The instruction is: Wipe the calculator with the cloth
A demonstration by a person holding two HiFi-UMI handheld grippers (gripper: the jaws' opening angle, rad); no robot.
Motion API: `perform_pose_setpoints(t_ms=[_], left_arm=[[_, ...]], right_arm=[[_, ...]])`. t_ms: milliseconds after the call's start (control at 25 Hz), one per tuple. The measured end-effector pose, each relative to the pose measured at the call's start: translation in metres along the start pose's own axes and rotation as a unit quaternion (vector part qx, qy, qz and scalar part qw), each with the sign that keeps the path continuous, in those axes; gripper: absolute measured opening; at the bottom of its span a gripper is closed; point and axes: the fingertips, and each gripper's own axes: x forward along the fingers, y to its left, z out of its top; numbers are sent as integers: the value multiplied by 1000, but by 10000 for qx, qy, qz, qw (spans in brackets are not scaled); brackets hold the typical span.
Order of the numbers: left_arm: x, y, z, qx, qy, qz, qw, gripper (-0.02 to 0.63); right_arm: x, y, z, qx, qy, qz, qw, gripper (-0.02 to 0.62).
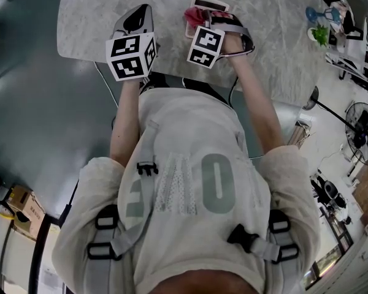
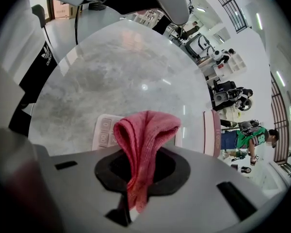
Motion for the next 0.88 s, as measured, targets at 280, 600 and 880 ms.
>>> perform_pose_setpoints(t_ms=[280,600,880], left_arm=[[0,-3,-2,-53,-13,-6,10000,20],[0,-8,0,-46,-22,-64,10000,20],[0,-12,0,-28,6,-148,9999,20]], right_arm=[[-11,29,5,36,-83,156,9998,55],[-21,59,9,140,-176,316,9992,55],[-27,71,13,156,-200,455,9986,55]])
